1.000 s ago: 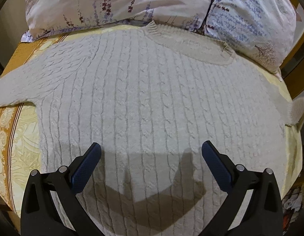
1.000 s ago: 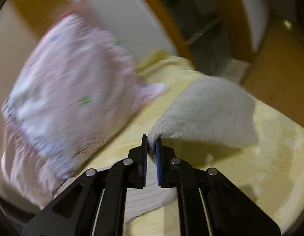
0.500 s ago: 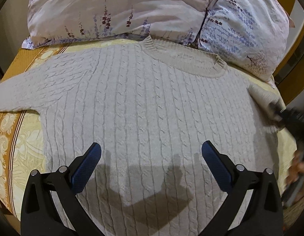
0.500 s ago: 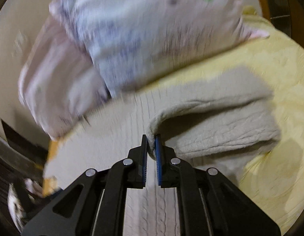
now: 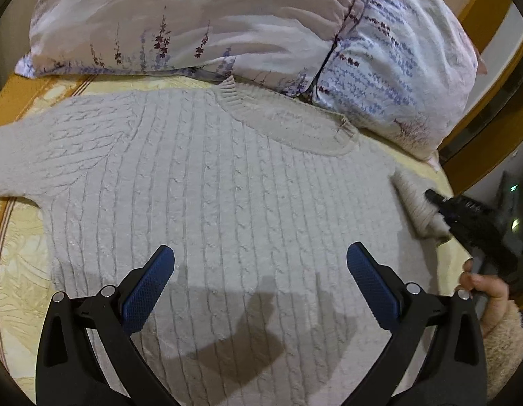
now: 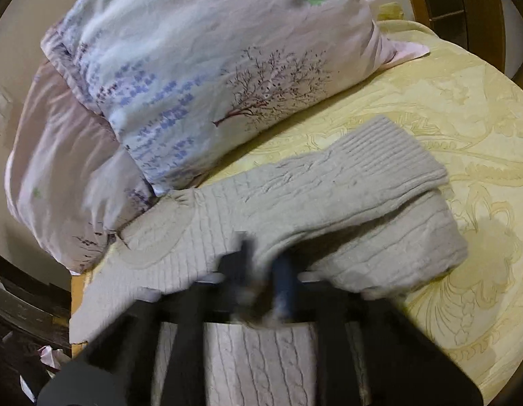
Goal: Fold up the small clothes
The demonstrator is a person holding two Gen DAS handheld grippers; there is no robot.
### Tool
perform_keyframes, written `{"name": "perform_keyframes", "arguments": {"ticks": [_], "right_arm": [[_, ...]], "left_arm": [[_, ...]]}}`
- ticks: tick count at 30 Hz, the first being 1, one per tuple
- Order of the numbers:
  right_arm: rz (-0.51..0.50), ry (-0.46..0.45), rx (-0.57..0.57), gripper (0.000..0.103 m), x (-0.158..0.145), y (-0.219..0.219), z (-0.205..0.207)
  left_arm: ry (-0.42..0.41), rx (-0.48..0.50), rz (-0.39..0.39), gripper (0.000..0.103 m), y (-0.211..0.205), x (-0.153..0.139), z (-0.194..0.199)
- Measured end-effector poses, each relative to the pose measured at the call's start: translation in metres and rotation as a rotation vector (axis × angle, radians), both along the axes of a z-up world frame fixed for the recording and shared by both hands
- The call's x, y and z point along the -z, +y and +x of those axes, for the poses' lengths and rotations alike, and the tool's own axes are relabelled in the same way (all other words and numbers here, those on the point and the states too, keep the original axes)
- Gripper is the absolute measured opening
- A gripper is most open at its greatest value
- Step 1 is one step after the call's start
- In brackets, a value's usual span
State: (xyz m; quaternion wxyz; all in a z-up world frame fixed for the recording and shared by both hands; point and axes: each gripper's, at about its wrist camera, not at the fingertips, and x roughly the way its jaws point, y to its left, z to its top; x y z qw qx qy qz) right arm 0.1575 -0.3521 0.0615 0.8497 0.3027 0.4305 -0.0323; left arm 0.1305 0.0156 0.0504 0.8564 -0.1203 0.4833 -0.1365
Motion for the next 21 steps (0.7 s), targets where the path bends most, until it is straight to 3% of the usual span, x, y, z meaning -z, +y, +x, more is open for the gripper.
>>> {"name": "perform_keyframes", "arguments": {"ticks": [4,9,12,13,16,21], "right_arm": [[-0.049,-0.105,-0.141,0.008,-0.028,0.048,0.006],[-0.067,-0.105,-0.327,0.009,-0.024,0.116,0.014],[-0.145,0.005,-0.532,0.033,0.007,0.174,0.014],[-0.166,0.017,-0.570,0.048,0.012,0.184,0.009],[-0.230,-0.034,-0.637,0.068,0.009,0.205,-0.008],[-0.236,-0.077,-0.573,0.072,-0.009,0.194,0.002]], "left_arm": [[-0.014,-0.026,-0.068,0.102,0.014,-0.006,0.003],[-0.024,-0.082,-0.171,0.102,0.036,-0.013,0.011],[-0.012,-0.105,-0.244,0.102,0.045,-0.013,0.017],[-0.006,-0.110,-0.260,0.102,0.047,-0.011,0.018],[0.026,-0.112,-0.300,0.094,0.047,-0.005,0.027],[0.051,-0.112,-0.347,0.090,0.046,-0.001,0.039]]}}
